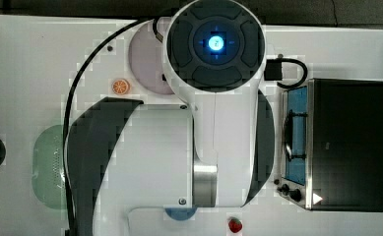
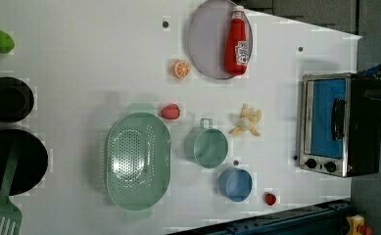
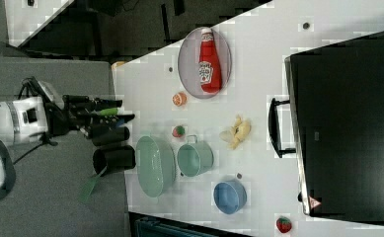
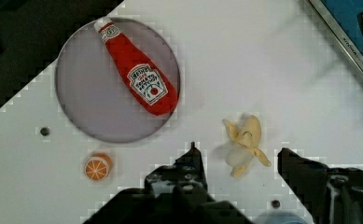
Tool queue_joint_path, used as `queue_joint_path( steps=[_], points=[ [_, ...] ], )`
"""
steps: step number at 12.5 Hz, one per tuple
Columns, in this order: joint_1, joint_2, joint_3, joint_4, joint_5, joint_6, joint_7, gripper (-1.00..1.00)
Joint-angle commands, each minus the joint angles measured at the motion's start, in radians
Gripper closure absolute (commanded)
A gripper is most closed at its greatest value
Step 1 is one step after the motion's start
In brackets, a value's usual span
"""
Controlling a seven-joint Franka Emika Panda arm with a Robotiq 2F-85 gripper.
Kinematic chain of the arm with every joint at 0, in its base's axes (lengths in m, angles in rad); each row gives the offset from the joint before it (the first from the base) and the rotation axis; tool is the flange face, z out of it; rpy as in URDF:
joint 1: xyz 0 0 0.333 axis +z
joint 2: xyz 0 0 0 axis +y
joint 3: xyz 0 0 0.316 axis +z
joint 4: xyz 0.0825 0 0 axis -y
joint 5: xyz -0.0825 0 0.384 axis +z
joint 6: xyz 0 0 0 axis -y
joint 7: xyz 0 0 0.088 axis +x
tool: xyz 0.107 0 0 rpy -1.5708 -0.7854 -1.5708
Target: Pick banana from table and place on oven.
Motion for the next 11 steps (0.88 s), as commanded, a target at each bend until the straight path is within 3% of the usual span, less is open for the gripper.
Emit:
queue_joint_path(
  steps=[1,3,7,11],
  points=[
    [-0.026,-0.454,-0.016,-0.322,-0.011,-0.154,0.109,-0.58],
    [-0.026,-0.454,-0.016,-0.329,-0.011,-0.154,0.109,-0.99],
    [-0.026,-0.435,-0.015,-0.361,-0.011,-0.132,0.109,-1.0],
    [-0.026,-0.363,-0.014,-0.457,-0.011,0.043,0.109,-1.0]
  ],
)
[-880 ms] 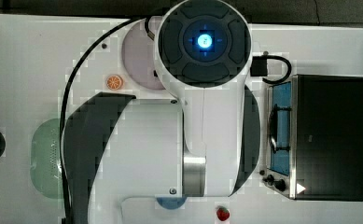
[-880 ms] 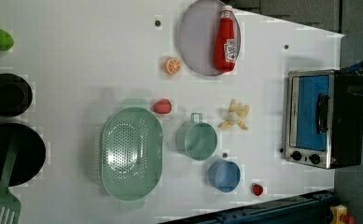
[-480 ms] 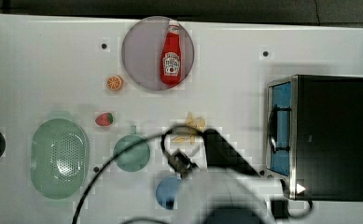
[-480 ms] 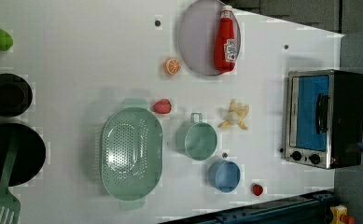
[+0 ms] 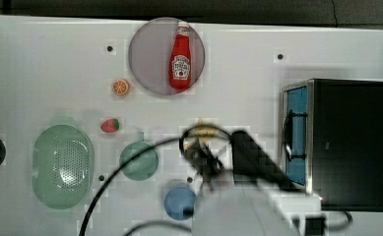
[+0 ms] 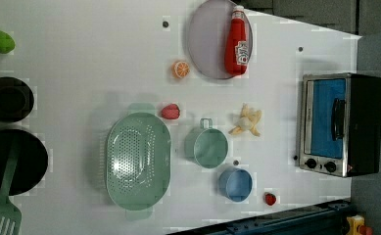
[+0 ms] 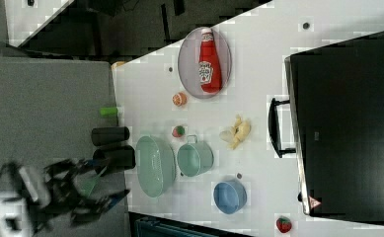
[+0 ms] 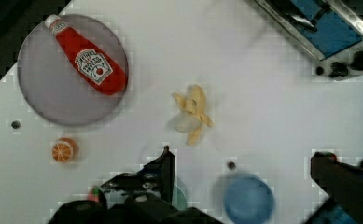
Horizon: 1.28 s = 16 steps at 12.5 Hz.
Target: Pick banana from table and place on oven.
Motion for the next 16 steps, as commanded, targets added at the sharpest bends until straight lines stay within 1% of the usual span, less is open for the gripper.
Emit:
queue_joint_path(
  steps=[1,5,8,16],
  points=[
    [0.005,0.114,0.011,-0.14,0.012,0.129,0.047,-1.0],
    [0.005,0.248,0.011,-0.243,0.012,0.383,0.047,-1.0],
    [0.004,0.369,0.01,-0.29,0.012,0.55,0.047,-1.0],
    [0.004,0.685,0.009,-0.307,0.012,0.805,0.047,-1.0]
  ],
)
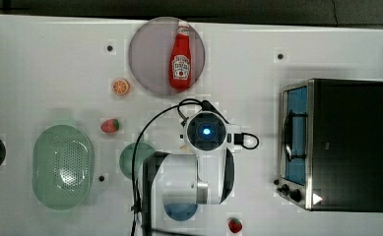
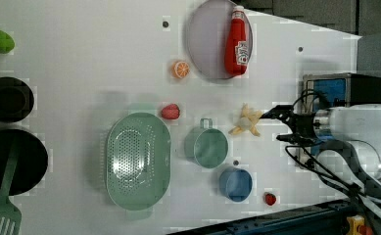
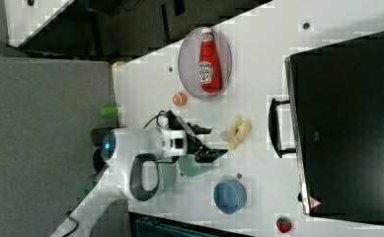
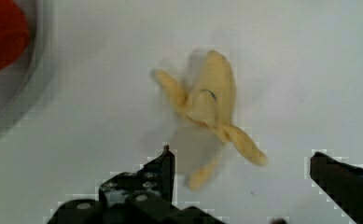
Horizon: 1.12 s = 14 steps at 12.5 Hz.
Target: Pick banana from table and place on oven.
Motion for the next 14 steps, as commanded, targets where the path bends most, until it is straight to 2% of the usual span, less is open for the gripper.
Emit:
queue_joint_path(
  steps=[1,6,7,12,13,14],
  points=[
    [-0.009,0.088,0.007,0.005,-0.004,0.094,0.027,-1.0],
    [-0.009,0.191,0.01,0.004,-0.004,0.186,0.028,-1.0],
    [-0.009,0.201,0.01,0.003,-0.004,0.197,0.028,-0.92],
    [-0.008,0.21,0.013,0.004,-0.004,0.225,0.028,0.28],
    [-0.008,0.209,0.013,0.005,-0.004,0.231,0.028,0.47],
    [-0.008,0.206,0.013,0.008,-0.004,0.239,0.028,0.47]
  ],
)
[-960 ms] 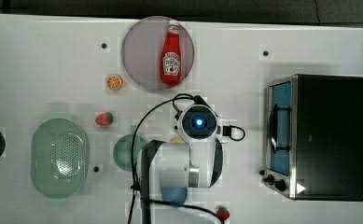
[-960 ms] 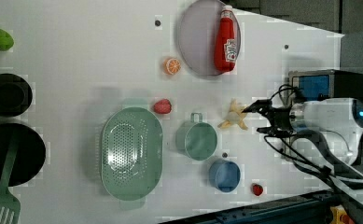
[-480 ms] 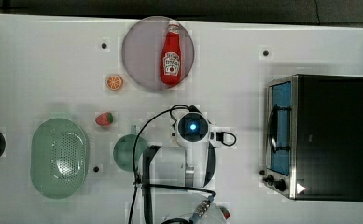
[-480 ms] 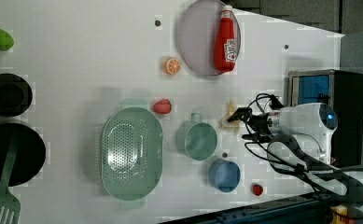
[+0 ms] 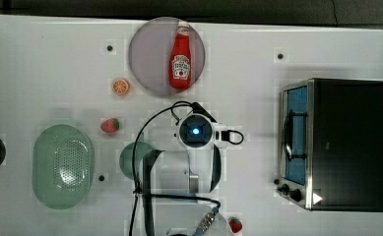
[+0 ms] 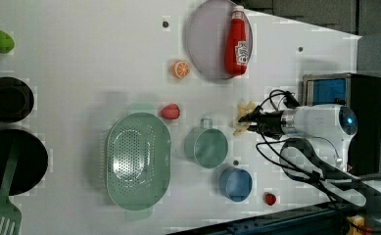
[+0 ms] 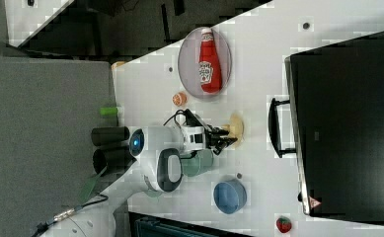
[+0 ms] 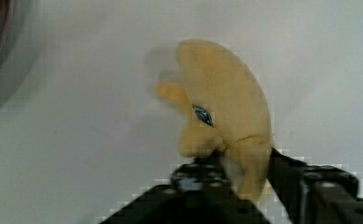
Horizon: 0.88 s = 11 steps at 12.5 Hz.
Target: Pick banana from table and place on oven.
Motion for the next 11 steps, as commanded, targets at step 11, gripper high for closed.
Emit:
queue_joint_path(
  steps=[11],
  points=[
    [-0.014,-0.546,-0.017,0.172,-0.002,-0.593,0.026,0.47]
  ],
)
